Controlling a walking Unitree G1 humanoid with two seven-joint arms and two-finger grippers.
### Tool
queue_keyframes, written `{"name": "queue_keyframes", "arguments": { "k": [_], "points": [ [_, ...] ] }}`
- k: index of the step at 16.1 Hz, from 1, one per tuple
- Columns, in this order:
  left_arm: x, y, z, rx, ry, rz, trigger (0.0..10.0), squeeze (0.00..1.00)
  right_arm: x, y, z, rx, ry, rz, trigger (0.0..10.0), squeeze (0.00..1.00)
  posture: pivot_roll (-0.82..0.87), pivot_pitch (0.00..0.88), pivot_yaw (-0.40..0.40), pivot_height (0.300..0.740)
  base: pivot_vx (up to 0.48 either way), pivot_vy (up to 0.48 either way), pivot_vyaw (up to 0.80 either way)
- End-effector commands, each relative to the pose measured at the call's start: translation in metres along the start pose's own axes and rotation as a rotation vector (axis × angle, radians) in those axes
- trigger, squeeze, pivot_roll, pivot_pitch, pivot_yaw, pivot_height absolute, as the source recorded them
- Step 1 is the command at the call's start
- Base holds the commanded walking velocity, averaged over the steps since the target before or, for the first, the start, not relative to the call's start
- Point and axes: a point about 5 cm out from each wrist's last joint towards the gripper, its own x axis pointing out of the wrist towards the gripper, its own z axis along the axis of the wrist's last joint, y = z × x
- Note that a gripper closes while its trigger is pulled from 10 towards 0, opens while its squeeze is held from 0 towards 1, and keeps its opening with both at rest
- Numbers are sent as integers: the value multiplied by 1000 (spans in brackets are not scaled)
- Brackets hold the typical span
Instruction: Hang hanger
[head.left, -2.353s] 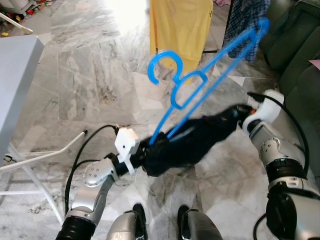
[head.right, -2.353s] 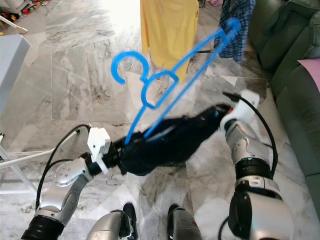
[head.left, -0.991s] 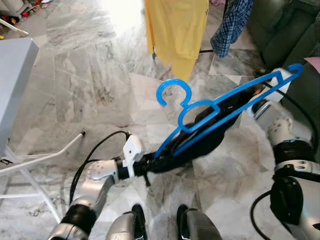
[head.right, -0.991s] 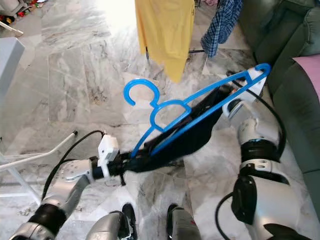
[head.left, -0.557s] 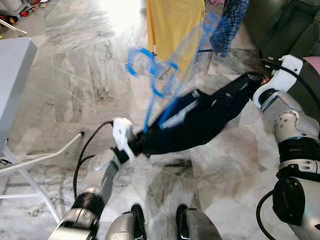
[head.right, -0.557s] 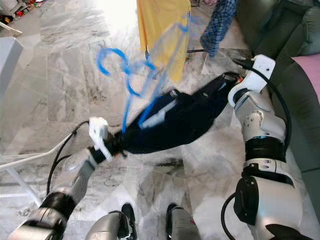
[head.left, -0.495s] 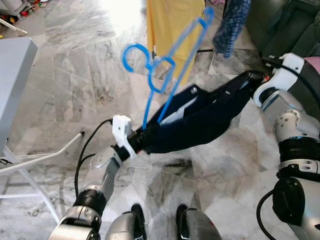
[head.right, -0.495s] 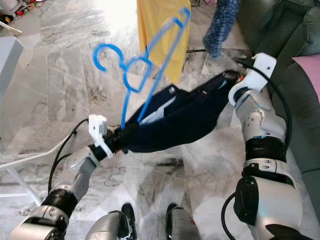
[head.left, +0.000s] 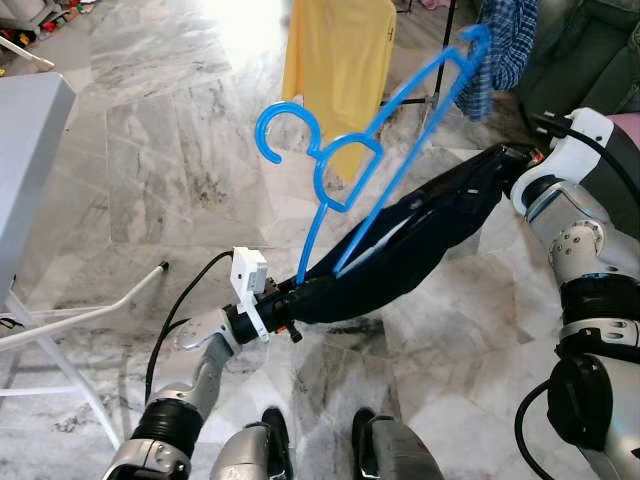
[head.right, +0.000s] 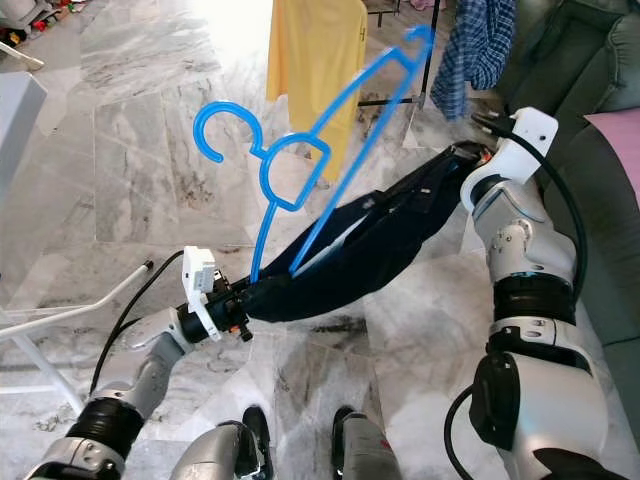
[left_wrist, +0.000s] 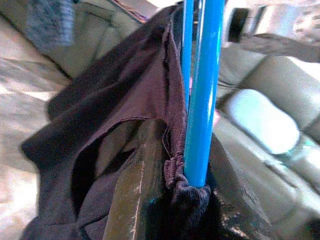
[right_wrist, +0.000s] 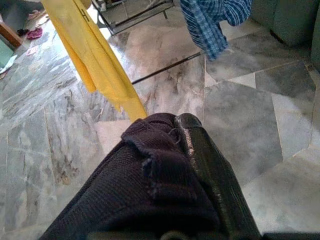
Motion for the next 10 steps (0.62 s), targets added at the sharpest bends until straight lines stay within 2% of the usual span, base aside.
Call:
{"name": "queue_keyframes", "arguments": {
  "k": [1, 4, 7, 10],
  "points": [
    [-37, 5, -19, -77, 83, 73, 0, 0, -9, -26, 54, 31, -180, -120, 0, 0, -156, 290, 15, 740, 0, 0, 0],
    [-33, 4, -6, -149, 45, 13, 0, 0, -3, -28, 22, 78, -53, -144, 0, 0, -156, 292, 14, 740, 0, 0, 0],
    [-37, -4, -10, -188, 113, -77, 0, 0, -1, -30, 9, 112, -19, -163, 0, 0, -156, 295, 14, 740, 0, 0, 0],
    [-49, -2, -31, -89, 240, -31, 0, 0, 0, -8, 37, 130, -116, -68, 0, 0, -160, 302, 18, 740, 0, 0, 0]
  ]
}}
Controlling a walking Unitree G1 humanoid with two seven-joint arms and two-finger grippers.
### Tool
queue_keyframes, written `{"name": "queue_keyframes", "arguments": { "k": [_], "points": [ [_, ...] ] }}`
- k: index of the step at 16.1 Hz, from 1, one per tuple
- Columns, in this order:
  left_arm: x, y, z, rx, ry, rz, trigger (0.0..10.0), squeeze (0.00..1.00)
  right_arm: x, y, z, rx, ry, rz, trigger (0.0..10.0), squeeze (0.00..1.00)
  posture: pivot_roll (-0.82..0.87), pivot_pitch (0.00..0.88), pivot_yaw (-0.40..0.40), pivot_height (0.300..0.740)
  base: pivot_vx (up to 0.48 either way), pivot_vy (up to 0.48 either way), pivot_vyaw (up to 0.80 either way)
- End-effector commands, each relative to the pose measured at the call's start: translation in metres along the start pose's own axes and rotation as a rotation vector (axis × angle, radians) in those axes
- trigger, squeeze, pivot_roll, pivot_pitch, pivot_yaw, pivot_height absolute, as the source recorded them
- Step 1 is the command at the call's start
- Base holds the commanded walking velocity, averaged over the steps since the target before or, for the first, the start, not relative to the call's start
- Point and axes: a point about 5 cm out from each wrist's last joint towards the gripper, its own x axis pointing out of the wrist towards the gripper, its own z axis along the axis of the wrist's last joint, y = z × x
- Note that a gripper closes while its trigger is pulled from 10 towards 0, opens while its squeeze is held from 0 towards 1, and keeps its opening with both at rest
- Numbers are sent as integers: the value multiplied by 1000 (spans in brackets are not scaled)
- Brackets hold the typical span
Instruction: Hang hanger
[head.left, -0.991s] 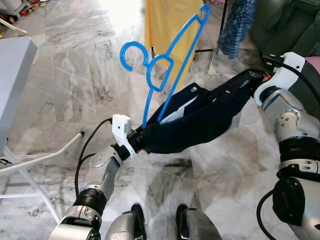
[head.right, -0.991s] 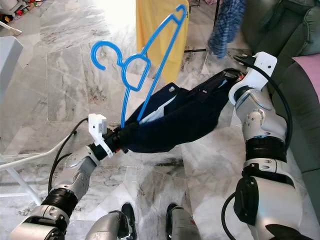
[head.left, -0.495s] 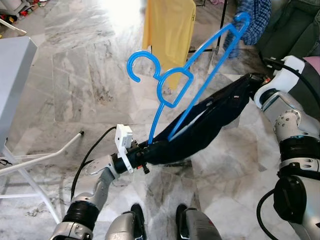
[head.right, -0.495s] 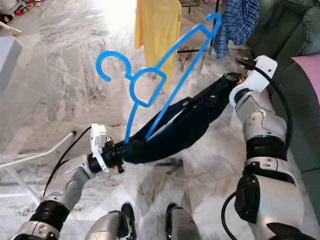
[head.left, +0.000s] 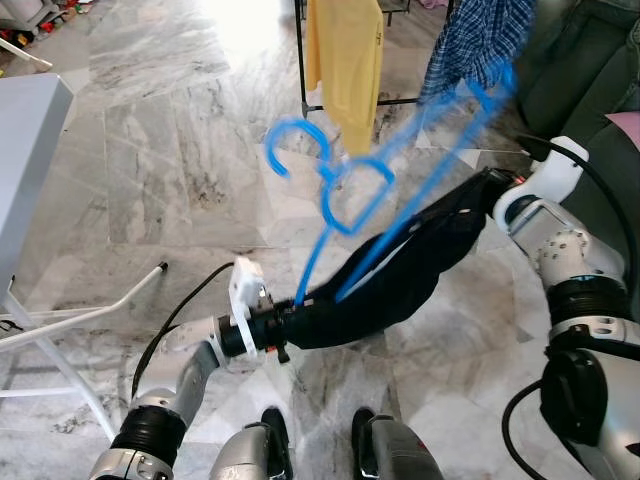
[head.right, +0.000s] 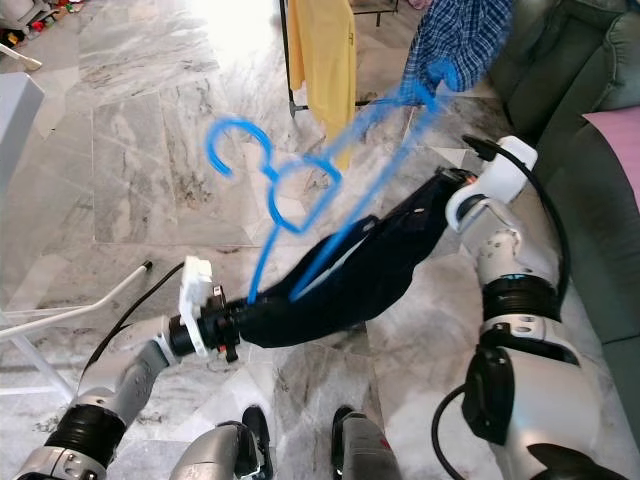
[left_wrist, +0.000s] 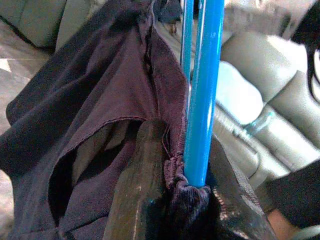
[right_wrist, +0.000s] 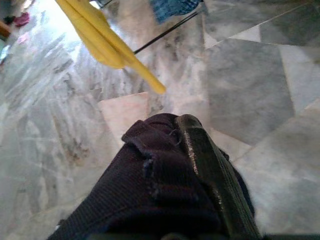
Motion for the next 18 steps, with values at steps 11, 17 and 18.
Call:
{"name": "queue_keyframes", "arguments": {
  "k": [11, 17, 18],
  "points": [
    [-22, 17, -56, 86, 146, 450, 0, 0, -41, 46, 98, -220, -480, 133, 0, 0, -179, 303, 27, 740, 0, 0, 0],
    [-26, 23, -55, 130, 123, 568, 0, 0, -44, 36, 103, -320, -536, 47, 0, 0, -179, 300, 30, 740, 0, 0, 0],
    [-27, 24, -56, 102, 106, 591, 0, 0, -43, 36, 100, -320, -530, 48, 0, 0, -174, 300, 27, 740, 0, 0, 0]
  ]
}}
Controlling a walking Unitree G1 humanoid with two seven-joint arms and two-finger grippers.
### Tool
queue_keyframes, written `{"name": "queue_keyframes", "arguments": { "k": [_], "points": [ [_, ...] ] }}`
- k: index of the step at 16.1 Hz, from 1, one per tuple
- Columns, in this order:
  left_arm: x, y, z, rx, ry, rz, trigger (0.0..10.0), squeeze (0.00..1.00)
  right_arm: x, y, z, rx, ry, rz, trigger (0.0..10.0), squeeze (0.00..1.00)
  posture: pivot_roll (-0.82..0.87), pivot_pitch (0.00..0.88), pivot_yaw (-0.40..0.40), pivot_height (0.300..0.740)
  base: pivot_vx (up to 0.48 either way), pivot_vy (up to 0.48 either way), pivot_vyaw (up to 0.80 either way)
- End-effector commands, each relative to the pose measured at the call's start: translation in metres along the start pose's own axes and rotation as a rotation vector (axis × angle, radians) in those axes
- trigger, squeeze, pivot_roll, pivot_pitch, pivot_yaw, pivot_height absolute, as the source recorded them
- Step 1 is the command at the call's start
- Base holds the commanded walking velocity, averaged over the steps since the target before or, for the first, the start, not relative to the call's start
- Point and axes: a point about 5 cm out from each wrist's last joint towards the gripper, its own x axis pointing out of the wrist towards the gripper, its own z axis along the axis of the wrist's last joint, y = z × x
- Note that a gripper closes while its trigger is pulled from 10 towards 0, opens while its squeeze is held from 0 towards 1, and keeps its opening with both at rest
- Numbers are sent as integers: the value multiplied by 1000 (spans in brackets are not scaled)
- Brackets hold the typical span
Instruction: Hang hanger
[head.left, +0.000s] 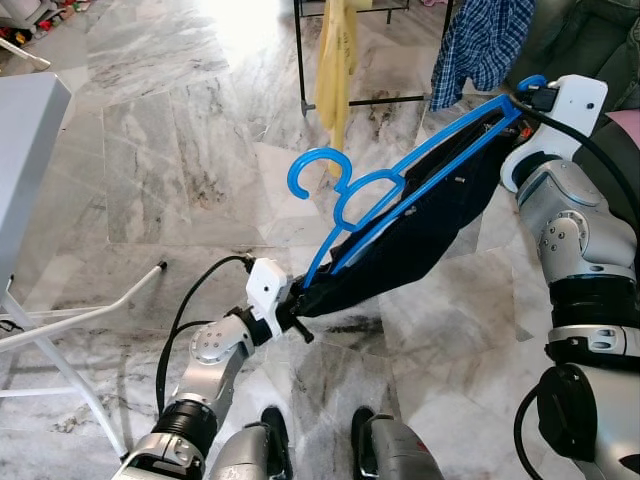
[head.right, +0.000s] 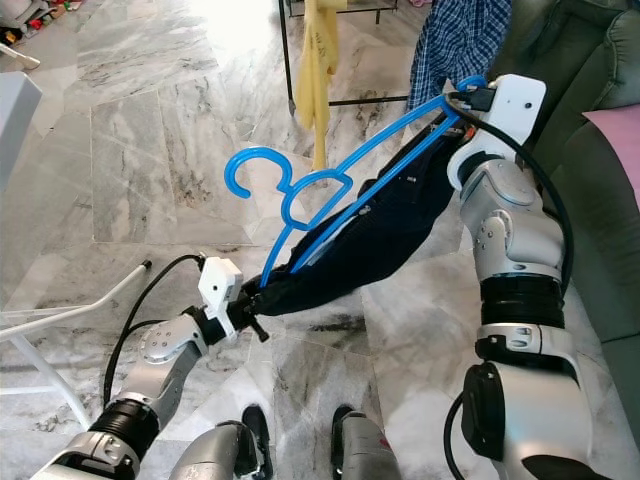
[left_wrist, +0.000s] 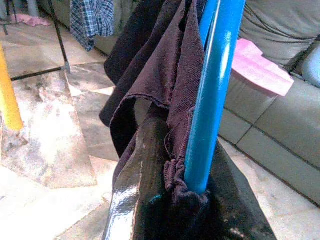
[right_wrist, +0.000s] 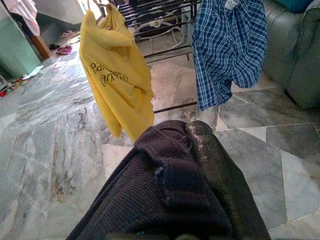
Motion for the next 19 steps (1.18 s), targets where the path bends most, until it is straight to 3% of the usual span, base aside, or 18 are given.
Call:
{"name": "queue_keyframes", "arguments": {
  "k": [1, 6, 9, 11, 12, 14, 15, 17, 19],
  "points": [
    [-48, 11, -48, -168, 181, 224, 0, 0, -11, -21, 55, -39, -255, -93, 0, 0, -172, 302, 27, 740, 0, 0, 0],
    [-46, 17, -49, -278, 137, 358, 0, 0, -11, -29, 44, -118, -212, -125, 0, 0, -175, 306, 29, 740, 0, 0, 0],
    [-46, 17, -49, -293, 132, 381, 0, 0, -13, -32, 33, -141, -178, -126, 0, 0, -175, 306, 28, 740, 0, 0, 0],
    [-42, 12, -47, -317, 112, 307, 745, 0, -16, -38, 11, -223, -78, -110, 0, 0, -176, 302, 29, 740, 0, 0, 0],
    [-45, 15, -45, -268, 119, 287, 1020, 0, -19, -45, -2, -273, -34, -124, 0, 0, -176, 302, 28, 740, 0, 0, 0],
    [-51, 19, -41, -213, 130, 208, 0, 0, -27, -60, -23, -355, 28, -140, 0, 0, -176, 301, 30, 740, 0, 0, 0],
    [-53, 21, -40, -191, 145, 181, 588, 0, -31, -67, -32, -382, 51, -145, 0, 0, -174, 302, 31, 740, 0, 0, 0],
    [-56, 27, -38, -182, 161, 185, 902, 0, -36, -72, -40, -338, 66, -150, 0, 0, -172, 301, 31, 740, 0, 0, 0],
    [-53, 25, -29, -152, 150, 53, 0, 0, -40, -76, -44, -327, 71, -169, 0, 0, -172, 304, 37, 740, 0, 0, 0]
  ]
}}
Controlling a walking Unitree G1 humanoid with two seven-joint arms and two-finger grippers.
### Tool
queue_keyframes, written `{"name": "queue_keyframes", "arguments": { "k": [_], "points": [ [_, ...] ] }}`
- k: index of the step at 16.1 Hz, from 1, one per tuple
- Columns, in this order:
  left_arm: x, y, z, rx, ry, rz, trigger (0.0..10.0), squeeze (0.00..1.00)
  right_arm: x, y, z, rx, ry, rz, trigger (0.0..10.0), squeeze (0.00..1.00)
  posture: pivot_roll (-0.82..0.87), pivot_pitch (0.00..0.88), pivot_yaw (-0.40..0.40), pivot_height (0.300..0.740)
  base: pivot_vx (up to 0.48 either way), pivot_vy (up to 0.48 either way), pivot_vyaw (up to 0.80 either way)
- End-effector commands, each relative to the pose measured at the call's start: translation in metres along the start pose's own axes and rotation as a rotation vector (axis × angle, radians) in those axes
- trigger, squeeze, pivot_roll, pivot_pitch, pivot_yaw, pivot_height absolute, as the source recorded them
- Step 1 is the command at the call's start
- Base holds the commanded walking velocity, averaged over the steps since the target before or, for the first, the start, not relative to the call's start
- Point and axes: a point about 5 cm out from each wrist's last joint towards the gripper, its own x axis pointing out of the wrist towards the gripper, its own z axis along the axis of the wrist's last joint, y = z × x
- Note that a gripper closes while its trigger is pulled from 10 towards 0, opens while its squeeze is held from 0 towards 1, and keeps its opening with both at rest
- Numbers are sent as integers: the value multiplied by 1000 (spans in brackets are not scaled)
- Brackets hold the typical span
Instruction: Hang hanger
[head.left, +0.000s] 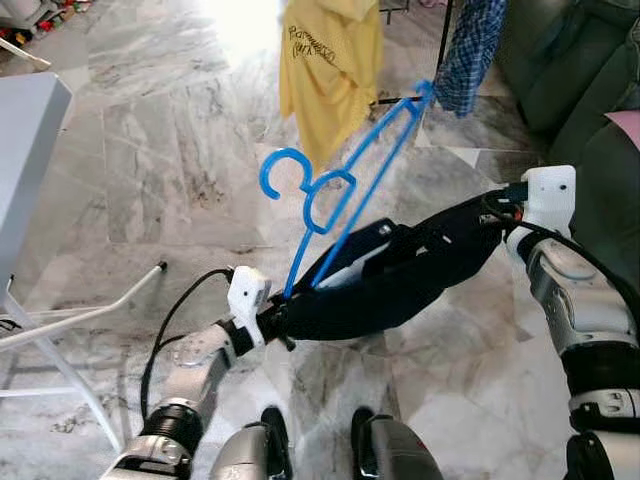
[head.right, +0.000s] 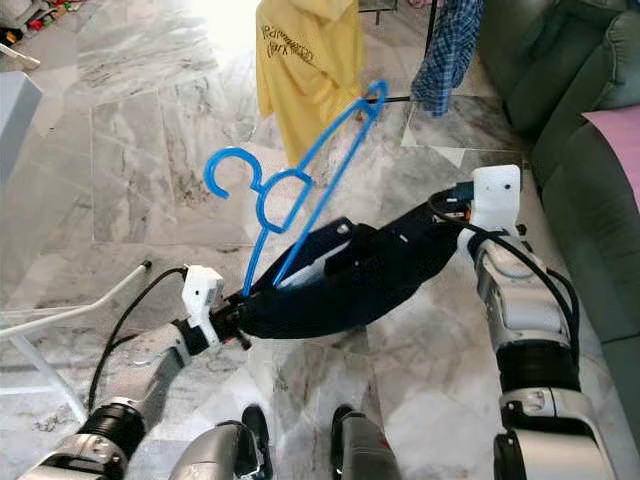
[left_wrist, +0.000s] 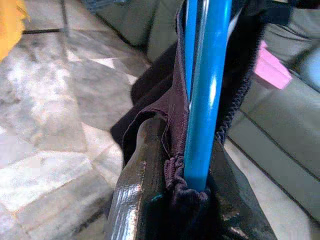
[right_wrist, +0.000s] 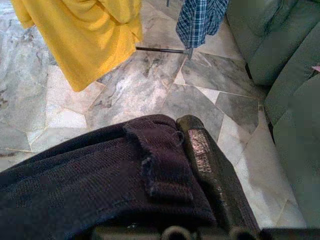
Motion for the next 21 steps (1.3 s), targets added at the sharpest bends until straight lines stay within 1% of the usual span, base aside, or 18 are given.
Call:
{"name": "queue_keyframes", "arguments": {
  "k": [1, 2, 3, 4, 5, 6, 7, 8, 9, 10, 11, 12, 13, 14, 15, 17, 18, 21],
  "points": [
    [-28, 7, -17, -37, 74, 24, 0, 0, -7, -43, 18, 26, -86, -174, 0, 0, -172, 304, 37, 740, 0, 0, 0],
    [-28, 5, -15, -44, 68, -25, 0, 0, -6, -47, 20, 81, -89, -195, 0, 0, -172, 304, 37, 740, 0, 0, 0],
    [-28, 3, -14, -64, 60, -58, 0, 0, -4, -51, 20, 172, -75, -216, 0, 0, -180, 312, 45, 740, 0, 0, 0],
    [-28, 2, -15, -73, 60, -69, 0, 0, -3, -52, 18, 191, -52, -220, 0, 0, -183, 312, 45, 740, 0, 0, 0],
    [-27, 2, -15, -88, 61, -75, 0, 0, -2, -49, 14, 210, -22, -198, 0, 0, -186, 311, 43, 740, 0, 0, 0],
    [-27, 1, -17, -98, 63, -79, 0, 0, 1, -38, 4, 218, 37, -138, 1843, 0, -186, 311, 43, 740, 0, 0, 0],
    [-26, -1, -17, -97, 63, -83, 0, 0, 3, -27, -7, 193, 94, -83, 6706, 0, -187, 309, 37, 740, 0, 0, 0],
    [-24, -2, -17, -90, 57, -71, 0, 0, 1, -4, -27, 130, 172, 39, 10000, 0, -186, 309, 35, 740, 0, 0, 0],
    [-22, -1, -14, -86, 46, -52, 0, 0, -2, 6, -40, 82, 211, 95, 10000, 1000, -178, 308, 34, 740, 0, 0, 0],
    [-21, 2, -11, -77, 41, -31, 0, 0, -4, 8, -49, 26, 233, 101, 10000, 1000, -178, 308, 34, 740, 0, 0, 0],
    [-21, 5, -8, -64, 38, -17, 0, 0, -7, 8, -54, -6, 247, 117, 10000, 1000, -167, 313, 39, 740, 0, 0, 0],
    [-21, 7, -7, -58, 37, -12, 0, 0, -8, 8, -55, -14, 251, 122, 10000, 1000, -167, 313, 39, 740, 0, 0, 0],
    [-20, 11, -2, -37, 37, 3, 0, 0, -9, 7, -58, -45, 257, 142, 10000, 1000, -159, 317, 49, 740, 0, 0, 0],
    [-19, 13, 3, -15, 36, 2, 0, 0, -12, 8, -61, -90, 271, 174, 10000, 1000, -156, 316, 54, 740, 0, 0, 0],
    [-16, 17, 10, 18, 30, 2, 0, 0, -16, 12, -66, -127, 291, 245, 10000, 1000, -154, 316, 58, 740, 0, 0, 0],
    [-12, 20, 17, 49, 25, 0, 0, 0, -24, 14, -75, -216, 337, 330, 10000, 1000, -153, 314, 63, 740, 0, 0, 0],
    [-9, 24, 24, 77, 23, 6, 0, 0, -28, 10, -80, -271, 359, 352, 10000, 1000, -153, 311, 68, 740, 0, 0, 0],
    [-5, 29, 38, 126, 9, -3, 0, 0, -34, 1, -82, -285, 360, 373, 10000, 1000, -153, 310, 72, 740, 0, 0, 0]
  ]
}}
